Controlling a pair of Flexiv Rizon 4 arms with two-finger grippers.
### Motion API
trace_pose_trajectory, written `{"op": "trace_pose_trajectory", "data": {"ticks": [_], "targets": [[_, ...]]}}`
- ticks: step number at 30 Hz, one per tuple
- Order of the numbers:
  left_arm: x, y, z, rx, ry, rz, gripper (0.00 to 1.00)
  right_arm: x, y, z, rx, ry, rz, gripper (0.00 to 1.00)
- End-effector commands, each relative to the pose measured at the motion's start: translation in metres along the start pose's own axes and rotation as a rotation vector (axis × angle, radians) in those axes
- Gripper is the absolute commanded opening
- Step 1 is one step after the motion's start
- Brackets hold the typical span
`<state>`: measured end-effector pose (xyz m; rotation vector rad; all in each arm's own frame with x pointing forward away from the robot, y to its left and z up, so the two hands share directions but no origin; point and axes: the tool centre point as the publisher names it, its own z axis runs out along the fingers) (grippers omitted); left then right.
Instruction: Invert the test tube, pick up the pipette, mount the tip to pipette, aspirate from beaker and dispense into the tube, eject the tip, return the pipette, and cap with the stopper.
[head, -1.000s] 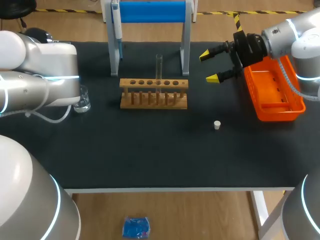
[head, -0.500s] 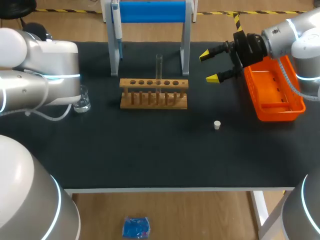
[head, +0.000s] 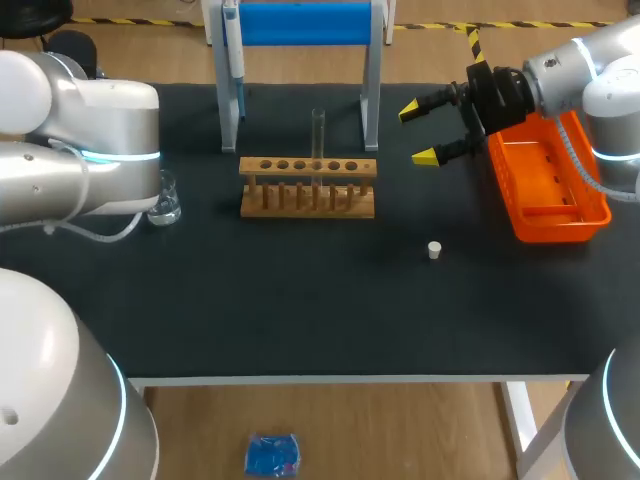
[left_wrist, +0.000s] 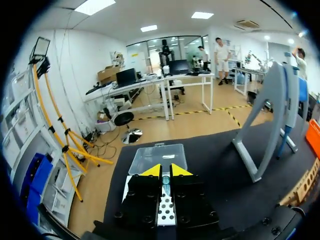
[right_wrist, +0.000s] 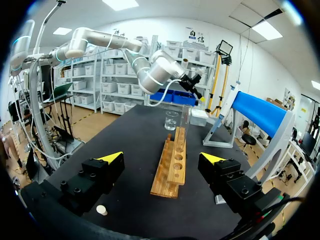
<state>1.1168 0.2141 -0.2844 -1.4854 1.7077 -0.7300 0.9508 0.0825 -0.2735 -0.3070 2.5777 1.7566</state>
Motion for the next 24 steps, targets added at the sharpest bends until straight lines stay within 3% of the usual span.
{"op": "trace_pose_trajectory", "data": {"ticks": [1, 6, 16, 24], "targets": [[-0.002, -0.002, -0.058, 0.003, 0.104, 0.048, 0.00, 0.000, 0.000, -0.001, 0.002, 0.001, 0.001, 1.00], [0.013, -0.004, -0.109, 0.037, 0.216, 0.150, 0.00, 0.000, 0.000, -0.001, 0.002, 0.001, 0.001, 1.00], [0.077, 0.009, -0.203, 0.137, 0.581, 0.298, 0.00, 0.000, 0.000, -0.001, 0.002, 0.001, 0.001, 1.00], [0.131, 0.025, -0.251, 0.157, 0.734, 0.403, 0.00, 0.000, 0.000, -0.001, 0.002, 0.001, 0.001, 1.00]]}}
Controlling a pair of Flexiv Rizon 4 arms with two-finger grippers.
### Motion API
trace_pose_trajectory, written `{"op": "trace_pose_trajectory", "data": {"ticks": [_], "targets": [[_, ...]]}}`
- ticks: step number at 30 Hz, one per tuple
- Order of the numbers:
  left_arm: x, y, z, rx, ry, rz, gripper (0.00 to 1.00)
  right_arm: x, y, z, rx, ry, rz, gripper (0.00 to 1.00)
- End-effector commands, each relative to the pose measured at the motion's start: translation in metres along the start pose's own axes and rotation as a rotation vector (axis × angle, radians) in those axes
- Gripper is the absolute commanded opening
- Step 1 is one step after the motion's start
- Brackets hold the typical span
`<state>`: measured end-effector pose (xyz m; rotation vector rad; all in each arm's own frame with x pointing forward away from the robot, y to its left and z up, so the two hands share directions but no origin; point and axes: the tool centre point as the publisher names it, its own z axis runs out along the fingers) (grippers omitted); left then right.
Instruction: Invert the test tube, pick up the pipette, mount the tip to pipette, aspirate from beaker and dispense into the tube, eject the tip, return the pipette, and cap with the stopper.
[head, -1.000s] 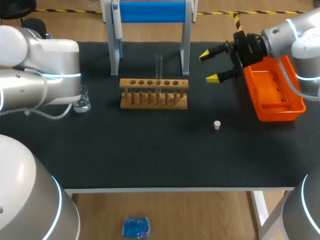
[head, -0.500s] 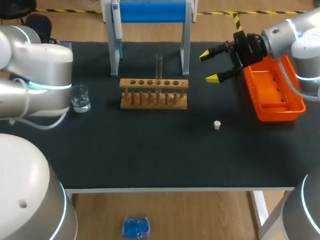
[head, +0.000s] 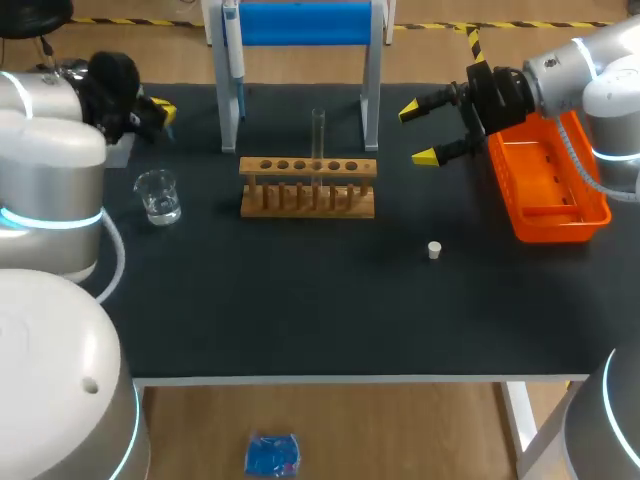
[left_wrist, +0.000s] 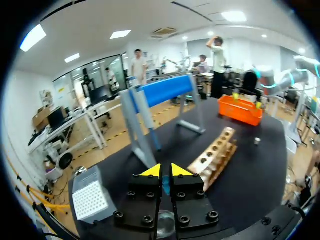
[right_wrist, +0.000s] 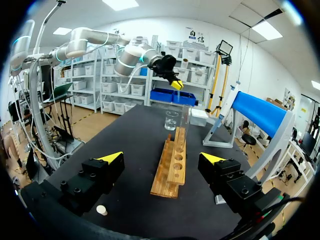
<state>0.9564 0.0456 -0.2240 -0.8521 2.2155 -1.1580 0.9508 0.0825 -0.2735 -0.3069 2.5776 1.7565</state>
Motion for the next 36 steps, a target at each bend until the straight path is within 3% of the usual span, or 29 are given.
{"op": "trace_pose_trajectory", "data": {"ticks": [1, 6, 27, 36], "targets": [[0.027, 0.000, -0.081, 0.005, 0.146, 0.056, 0.00, 0.000, 0.000, -0.001, 0.002, 0.001, 0.001, 1.00], [0.060, -0.014, -0.084, 0.010, 0.210, 0.133, 0.00, 0.000, 0.000, -0.001, 0.002, 0.001, 0.001, 1.00], [0.060, -0.014, -0.084, 0.010, 0.210, 0.133, 0.00, 0.000, 0.000, -0.001, 0.002, 0.001, 0.001, 1.00], [0.096, -0.069, -0.076, -0.016, 0.389, 0.215, 0.00, 0.000, 0.000, -0.001, 0.002, 0.001, 0.001, 1.00]]}}
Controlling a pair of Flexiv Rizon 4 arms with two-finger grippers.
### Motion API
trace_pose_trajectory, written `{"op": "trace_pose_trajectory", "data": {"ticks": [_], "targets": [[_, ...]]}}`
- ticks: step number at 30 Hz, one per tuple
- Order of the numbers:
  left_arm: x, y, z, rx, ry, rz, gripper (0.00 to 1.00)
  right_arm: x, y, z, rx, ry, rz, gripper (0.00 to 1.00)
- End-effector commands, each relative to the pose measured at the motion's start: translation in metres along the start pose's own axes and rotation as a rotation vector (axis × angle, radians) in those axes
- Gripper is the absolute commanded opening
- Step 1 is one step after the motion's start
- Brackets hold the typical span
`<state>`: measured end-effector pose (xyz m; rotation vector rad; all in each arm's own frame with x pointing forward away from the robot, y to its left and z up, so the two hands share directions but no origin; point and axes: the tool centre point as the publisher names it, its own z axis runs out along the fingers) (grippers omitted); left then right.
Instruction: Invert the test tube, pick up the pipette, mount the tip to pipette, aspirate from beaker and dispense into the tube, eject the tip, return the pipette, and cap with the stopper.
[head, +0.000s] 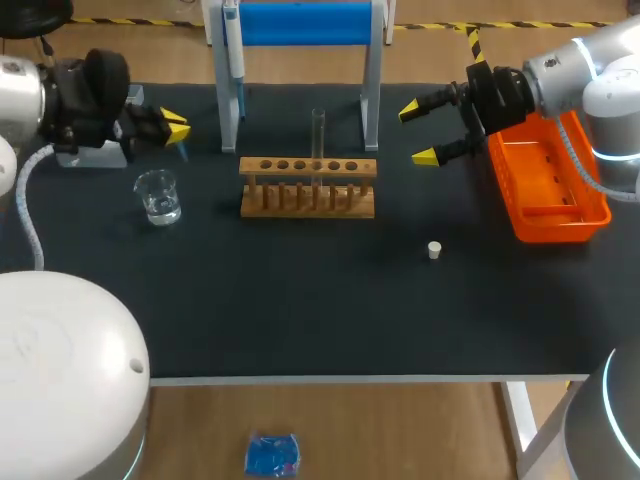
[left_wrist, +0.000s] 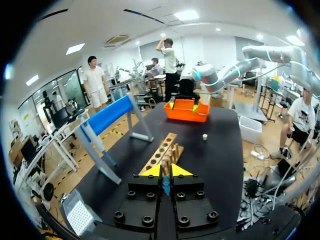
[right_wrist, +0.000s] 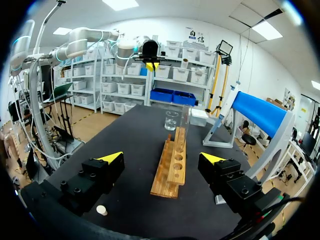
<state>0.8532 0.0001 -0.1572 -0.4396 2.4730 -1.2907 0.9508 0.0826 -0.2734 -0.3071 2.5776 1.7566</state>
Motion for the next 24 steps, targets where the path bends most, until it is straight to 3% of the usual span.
{"op": "trace_pose_trajectory", "data": {"ticks": [1, 7, 11, 19, 24], "targets": [[0.000, -0.029, 0.005, -0.033, 0.085, 0.013, 0.00, 0.000, 0.000, -0.001, 0.002, 0.001, 0.001, 1.00], [0.024, -0.058, 0.023, -0.044, 0.168, 0.026, 0.00, 0.000, 0.000, -0.001, 0.002, 0.001, 0.001, 1.00], [0.040, -0.068, 0.039, -0.047, 0.201, 0.018, 0.00, 0.000, 0.000, -0.001, 0.002, 0.001, 0.001, 1.00], [0.062, -0.075, 0.069, -0.089, 0.269, 0.009, 0.00, 0.000, 0.000, -0.001, 0.002, 0.001, 0.001, 1.00], [0.069, -0.078, 0.079, -0.086, 0.271, 0.006, 0.00, 0.000, 0.000, -0.001, 0.002, 0.001, 0.001, 1.00]]}}
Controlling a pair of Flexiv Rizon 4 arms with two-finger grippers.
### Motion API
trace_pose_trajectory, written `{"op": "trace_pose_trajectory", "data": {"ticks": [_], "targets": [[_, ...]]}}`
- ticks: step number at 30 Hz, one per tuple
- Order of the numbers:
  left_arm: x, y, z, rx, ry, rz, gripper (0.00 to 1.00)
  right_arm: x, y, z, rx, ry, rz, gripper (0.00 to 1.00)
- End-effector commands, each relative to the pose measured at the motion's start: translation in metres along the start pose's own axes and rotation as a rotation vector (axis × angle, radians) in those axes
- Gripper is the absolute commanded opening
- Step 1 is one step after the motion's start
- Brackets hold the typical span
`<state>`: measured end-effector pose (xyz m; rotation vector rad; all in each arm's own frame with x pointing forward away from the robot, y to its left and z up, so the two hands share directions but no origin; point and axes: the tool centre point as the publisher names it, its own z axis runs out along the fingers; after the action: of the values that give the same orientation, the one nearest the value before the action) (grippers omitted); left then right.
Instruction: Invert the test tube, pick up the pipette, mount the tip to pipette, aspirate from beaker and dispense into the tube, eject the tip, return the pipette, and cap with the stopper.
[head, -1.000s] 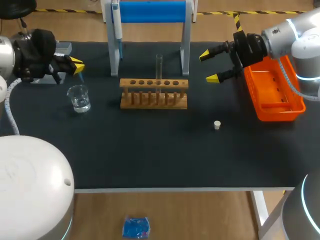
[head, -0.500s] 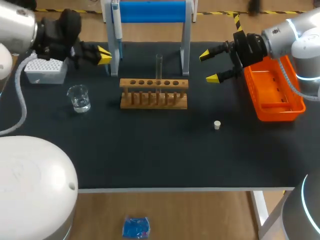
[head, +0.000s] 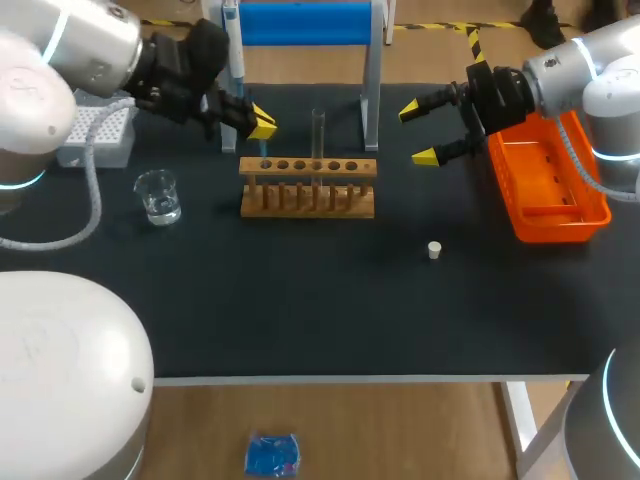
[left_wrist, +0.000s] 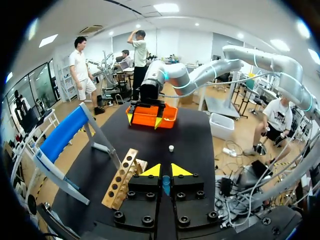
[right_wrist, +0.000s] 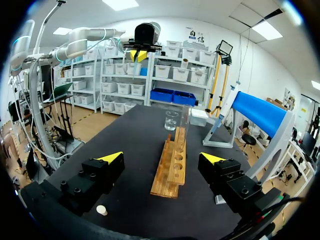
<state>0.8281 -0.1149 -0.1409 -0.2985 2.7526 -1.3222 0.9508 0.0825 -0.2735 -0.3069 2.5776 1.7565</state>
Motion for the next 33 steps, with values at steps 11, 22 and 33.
{"op": "trace_pose_trajectory", "data": {"ticks": [11, 22, 33], "targets": [[0.006, -0.013, 0.030, -0.026, -0.005, -0.024, 0.00, 0.000, 0.000, -0.001, 0.002, 0.001, 0.001, 1.00], [0.011, -0.017, 0.045, -0.038, -0.001, -0.025, 0.00, 0.000, 0.000, -0.001, 0.002, 0.001, 0.001, 1.00], [0.012, -0.019, 0.048, -0.026, -0.006, -0.035, 0.00, 0.000, 0.000, -0.001, 0.002, 0.001, 0.001, 1.00]]}}
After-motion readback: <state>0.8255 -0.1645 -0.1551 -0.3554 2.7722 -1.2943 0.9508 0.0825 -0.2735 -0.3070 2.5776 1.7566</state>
